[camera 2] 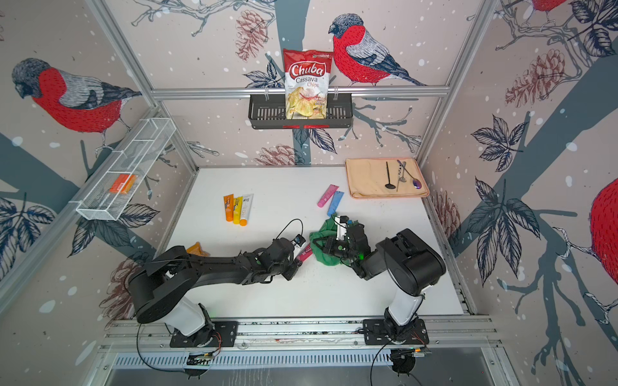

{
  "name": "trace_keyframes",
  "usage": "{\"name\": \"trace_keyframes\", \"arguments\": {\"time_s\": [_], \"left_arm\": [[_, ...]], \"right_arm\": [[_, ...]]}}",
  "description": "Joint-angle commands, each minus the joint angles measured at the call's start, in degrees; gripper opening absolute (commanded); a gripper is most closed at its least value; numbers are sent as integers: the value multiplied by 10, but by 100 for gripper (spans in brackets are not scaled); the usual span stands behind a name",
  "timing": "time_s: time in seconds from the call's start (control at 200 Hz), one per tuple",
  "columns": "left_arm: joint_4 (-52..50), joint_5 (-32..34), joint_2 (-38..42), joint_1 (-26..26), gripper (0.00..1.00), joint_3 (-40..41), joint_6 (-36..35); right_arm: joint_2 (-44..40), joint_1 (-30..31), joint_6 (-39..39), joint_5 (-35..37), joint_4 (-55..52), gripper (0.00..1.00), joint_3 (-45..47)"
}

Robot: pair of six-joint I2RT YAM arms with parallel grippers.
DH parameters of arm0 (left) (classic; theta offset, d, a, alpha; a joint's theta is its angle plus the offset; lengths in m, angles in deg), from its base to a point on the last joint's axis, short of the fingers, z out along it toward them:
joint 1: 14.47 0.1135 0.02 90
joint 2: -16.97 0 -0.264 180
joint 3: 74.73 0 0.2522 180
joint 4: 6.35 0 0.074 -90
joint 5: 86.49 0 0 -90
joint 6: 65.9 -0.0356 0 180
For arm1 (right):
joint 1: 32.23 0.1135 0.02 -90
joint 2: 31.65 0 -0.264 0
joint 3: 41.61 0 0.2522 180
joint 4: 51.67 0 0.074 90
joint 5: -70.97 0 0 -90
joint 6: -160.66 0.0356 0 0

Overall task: Wipe the surface of the toothpaste tube
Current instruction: Wipe the dirt from the toothpaste tube.

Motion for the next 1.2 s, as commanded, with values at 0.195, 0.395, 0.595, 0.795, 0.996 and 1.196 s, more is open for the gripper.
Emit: {"name": "trace_keyframes", "arguments": {"time_s": [0.195, 0.395, 0.595, 0.795, 0.996, 1.196], "left_arm": [[53, 36, -5, -12, 16, 7, -11], [78, 52, 8, -12, 14, 15, -11], [98, 70, 49, -12, 13, 37, -13], [114, 72, 75, -12, 12, 55, -15], [128, 72, 67, -11, 10, 61, -18], [139, 69, 35, -12, 10, 59, -18]], "right_arm": [[19, 48, -35, 9, -57, 0, -57], [-11, 92, -102, 84, -201, 0, -88], [10, 113, -140, 147, -323, 0, -140], [-17, 113, -175, 238, -436, 0, -170], [-34, 110, -203, 307, -535, 0, -206], [-30, 141, -217, 320, -572, 0, -237]]}}
